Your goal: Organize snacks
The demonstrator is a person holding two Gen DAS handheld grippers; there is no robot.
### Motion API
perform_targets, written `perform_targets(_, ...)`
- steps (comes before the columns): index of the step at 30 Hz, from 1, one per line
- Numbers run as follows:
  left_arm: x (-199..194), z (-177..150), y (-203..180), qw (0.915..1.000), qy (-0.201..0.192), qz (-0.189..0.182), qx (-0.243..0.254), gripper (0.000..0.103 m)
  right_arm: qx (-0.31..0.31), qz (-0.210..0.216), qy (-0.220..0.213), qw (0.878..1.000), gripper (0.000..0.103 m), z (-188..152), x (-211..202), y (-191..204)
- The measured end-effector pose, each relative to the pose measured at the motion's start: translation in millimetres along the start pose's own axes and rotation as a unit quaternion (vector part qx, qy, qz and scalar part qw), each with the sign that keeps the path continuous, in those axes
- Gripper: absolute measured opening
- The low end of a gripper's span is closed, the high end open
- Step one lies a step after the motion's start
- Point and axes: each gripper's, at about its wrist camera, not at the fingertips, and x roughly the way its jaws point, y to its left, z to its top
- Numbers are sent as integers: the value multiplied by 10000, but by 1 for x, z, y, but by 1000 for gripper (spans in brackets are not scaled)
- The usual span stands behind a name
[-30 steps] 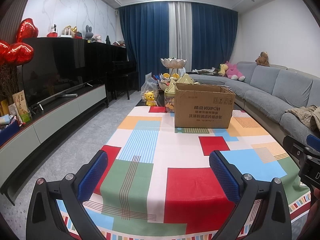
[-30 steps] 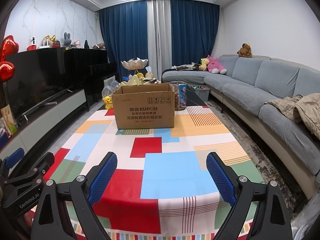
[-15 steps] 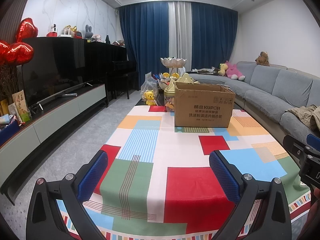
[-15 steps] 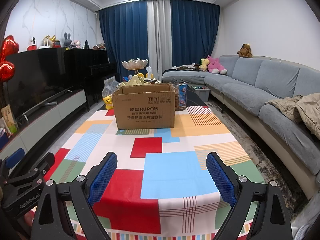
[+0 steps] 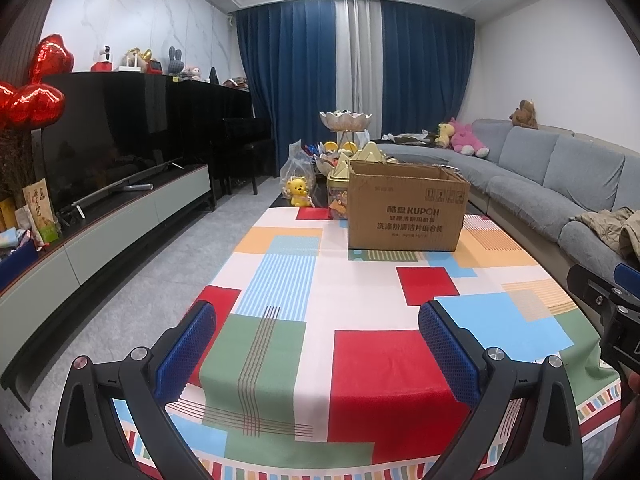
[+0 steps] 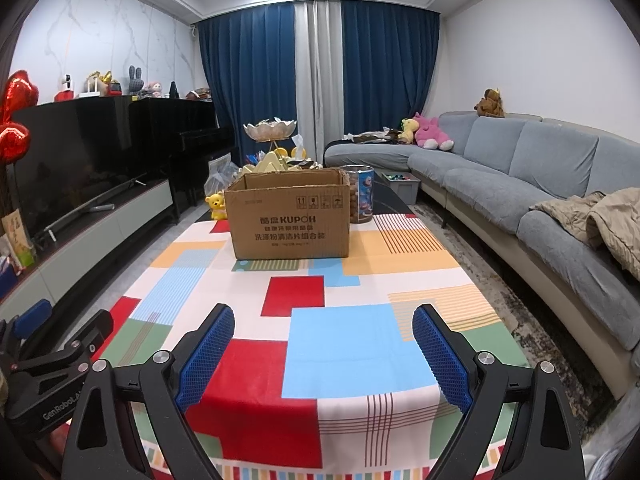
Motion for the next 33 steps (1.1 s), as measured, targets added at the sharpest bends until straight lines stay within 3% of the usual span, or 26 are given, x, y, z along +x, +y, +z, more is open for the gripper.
perform_targets(33,6,-4,0,9999,93,-69,-1,103,55,-3,13,10000,92,-3,0,-1)
